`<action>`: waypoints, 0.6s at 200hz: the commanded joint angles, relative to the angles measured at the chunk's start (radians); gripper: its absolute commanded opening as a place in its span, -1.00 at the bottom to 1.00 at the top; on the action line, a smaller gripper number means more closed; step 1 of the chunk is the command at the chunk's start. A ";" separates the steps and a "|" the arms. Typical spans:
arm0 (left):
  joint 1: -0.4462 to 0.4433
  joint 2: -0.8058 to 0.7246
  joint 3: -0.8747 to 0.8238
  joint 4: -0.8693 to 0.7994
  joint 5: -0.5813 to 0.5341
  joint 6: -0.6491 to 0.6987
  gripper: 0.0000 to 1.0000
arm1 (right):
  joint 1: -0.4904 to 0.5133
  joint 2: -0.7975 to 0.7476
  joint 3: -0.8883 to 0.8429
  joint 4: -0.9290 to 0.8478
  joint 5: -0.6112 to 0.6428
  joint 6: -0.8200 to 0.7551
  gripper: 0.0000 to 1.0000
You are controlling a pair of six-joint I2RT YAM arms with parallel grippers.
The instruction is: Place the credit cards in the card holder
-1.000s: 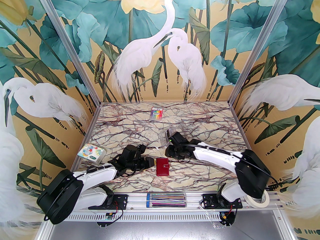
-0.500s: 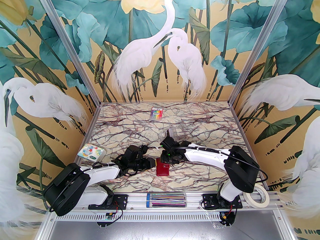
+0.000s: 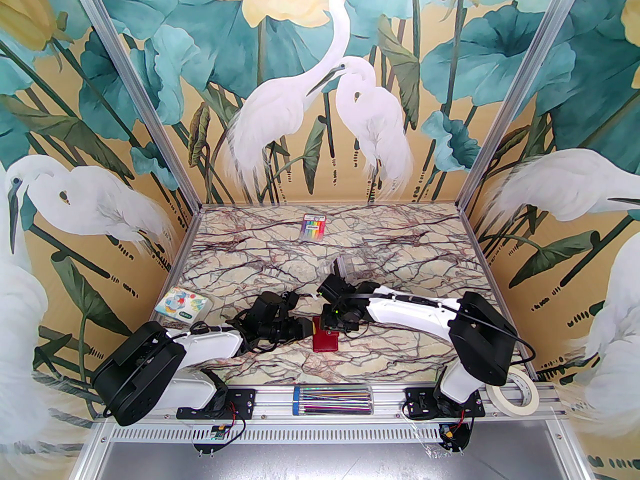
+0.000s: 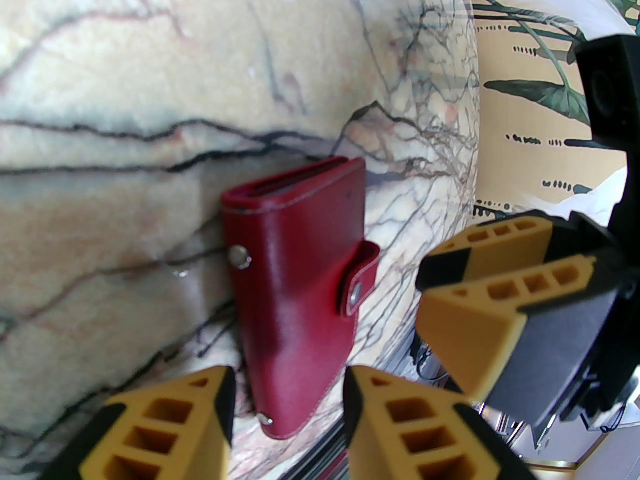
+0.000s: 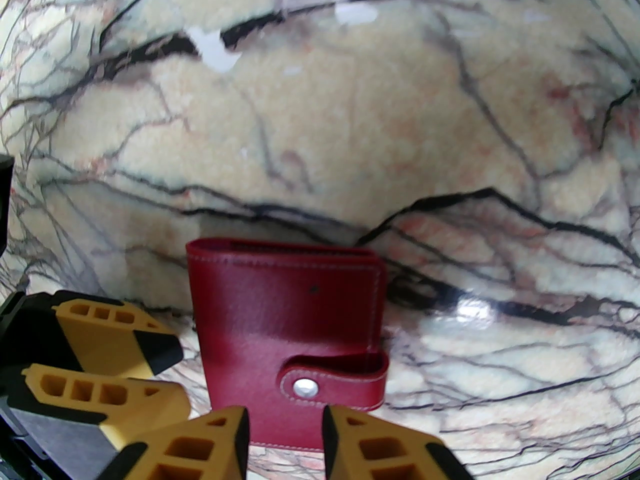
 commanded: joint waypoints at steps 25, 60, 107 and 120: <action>-0.014 0.027 0.017 0.033 -0.002 -0.004 -0.18 | 0.007 0.053 0.013 -0.002 -0.028 -0.002 -0.29; -0.017 0.039 0.012 0.049 -0.005 -0.007 -0.20 | 0.007 0.066 0.019 -0.005 -0.022 -0.005 -0.31; -0.019 0.061 0.014 0.064 -0.001 -0.009 -0.28 | 0.007 0.071 0.049 -0.034 -0.013 -0.020 -0.33; -0.019 0.067 0.014 0.068 -0.001 -0.010 -0.29 | 0.008 0.070 0.059 -0.044 -0.007 -0.024 -0.33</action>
